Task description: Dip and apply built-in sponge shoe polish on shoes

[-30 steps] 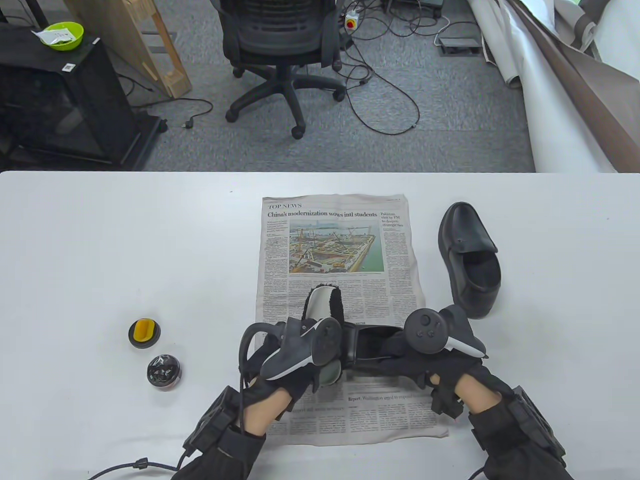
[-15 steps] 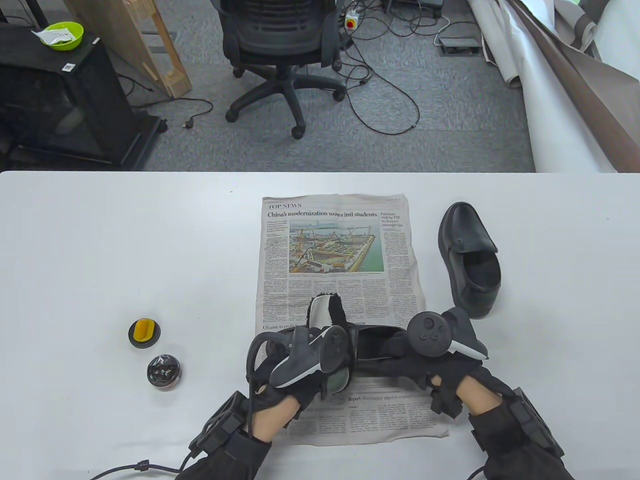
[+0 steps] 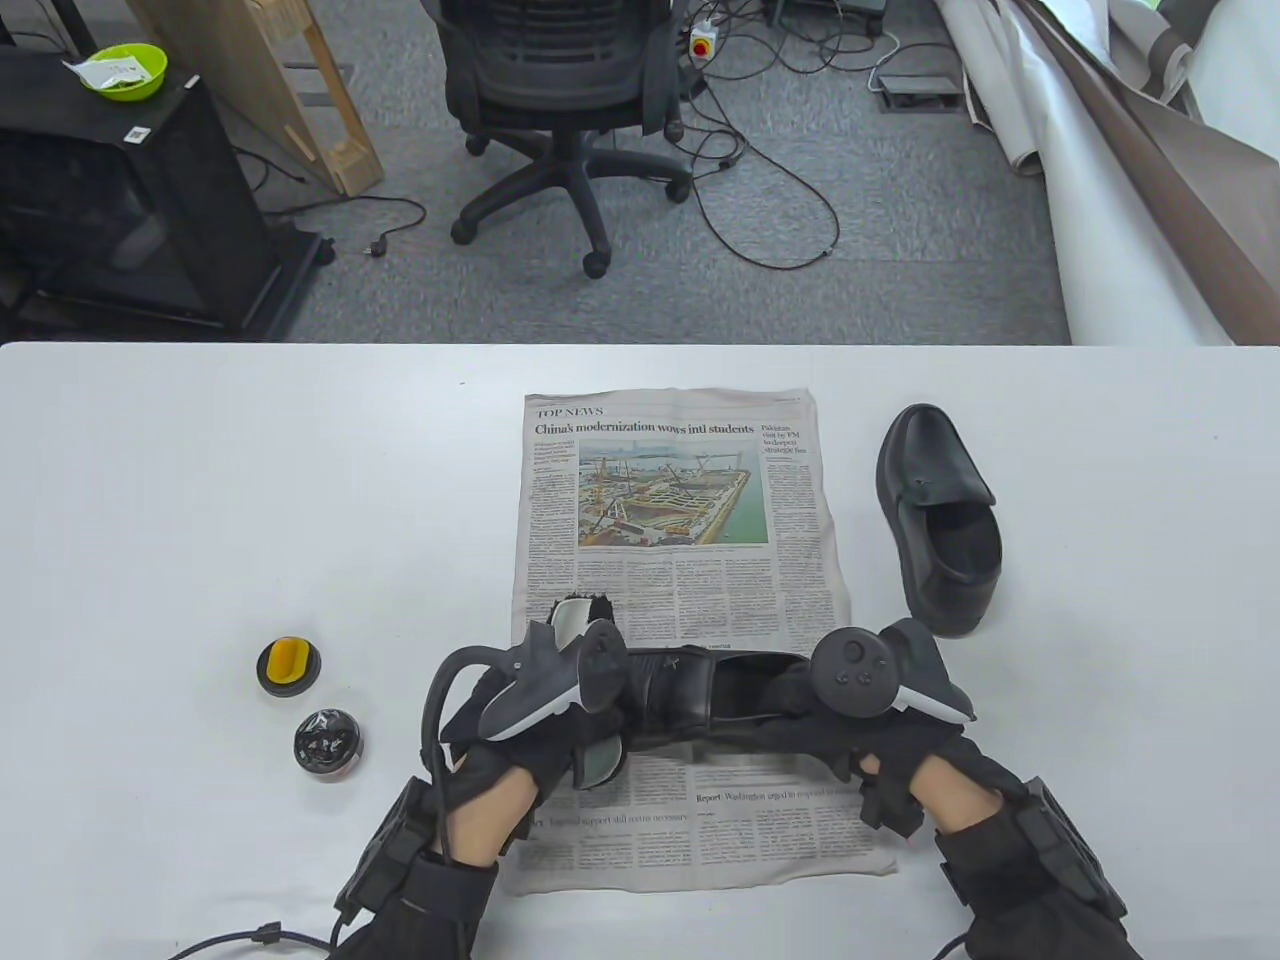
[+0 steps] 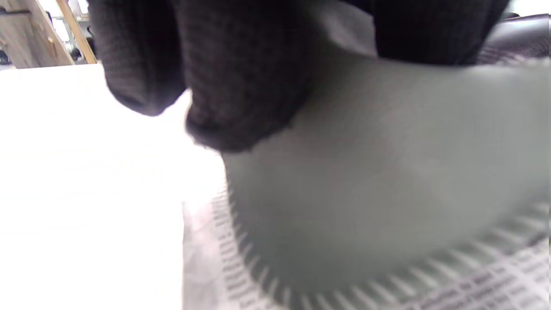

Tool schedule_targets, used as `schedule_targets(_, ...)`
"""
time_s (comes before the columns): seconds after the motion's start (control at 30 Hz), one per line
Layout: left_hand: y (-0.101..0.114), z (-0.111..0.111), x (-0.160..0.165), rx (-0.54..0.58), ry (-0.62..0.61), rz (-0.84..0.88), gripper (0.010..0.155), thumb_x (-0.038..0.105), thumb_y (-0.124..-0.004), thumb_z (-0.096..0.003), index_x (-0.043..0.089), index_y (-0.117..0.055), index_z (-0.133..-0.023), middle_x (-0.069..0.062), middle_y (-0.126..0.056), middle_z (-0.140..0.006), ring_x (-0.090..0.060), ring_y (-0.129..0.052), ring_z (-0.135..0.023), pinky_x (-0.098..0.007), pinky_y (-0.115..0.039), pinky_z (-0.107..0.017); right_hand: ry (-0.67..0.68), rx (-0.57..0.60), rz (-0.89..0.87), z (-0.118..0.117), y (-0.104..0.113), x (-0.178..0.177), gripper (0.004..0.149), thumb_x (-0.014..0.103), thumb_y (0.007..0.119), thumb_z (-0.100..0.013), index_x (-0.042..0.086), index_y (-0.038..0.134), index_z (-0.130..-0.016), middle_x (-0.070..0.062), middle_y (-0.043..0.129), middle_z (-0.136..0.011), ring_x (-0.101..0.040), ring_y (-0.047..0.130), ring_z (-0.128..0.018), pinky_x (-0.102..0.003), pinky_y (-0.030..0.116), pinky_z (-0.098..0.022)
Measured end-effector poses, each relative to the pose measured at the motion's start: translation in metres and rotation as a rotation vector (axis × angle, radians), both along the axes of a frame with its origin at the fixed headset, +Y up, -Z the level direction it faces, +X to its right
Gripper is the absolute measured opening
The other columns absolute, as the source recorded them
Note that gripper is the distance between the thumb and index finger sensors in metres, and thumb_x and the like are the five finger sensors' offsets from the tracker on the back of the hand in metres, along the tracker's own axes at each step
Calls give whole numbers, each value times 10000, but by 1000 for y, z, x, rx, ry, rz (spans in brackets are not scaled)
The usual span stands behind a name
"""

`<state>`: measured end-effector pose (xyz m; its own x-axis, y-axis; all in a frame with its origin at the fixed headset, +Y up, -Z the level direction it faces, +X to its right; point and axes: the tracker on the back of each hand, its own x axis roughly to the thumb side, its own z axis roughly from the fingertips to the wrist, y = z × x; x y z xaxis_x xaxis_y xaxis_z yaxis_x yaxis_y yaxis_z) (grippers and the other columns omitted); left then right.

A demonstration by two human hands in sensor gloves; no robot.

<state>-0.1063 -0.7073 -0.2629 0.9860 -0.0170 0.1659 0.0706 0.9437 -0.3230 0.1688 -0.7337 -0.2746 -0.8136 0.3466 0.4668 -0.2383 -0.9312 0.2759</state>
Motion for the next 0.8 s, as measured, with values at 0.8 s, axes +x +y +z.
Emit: schedule_targets(0.8,4,-14,47,189,1,55,525,538,-858,-389,269,-825,-838,40,-1007,-503,-30,-997,-115,-369,-917,-412,-2,4,-2,1,-1,-1,427,539,856,-338,268,902,-664,-1,902,-604,-77,1013,-191,-392,899,-425)
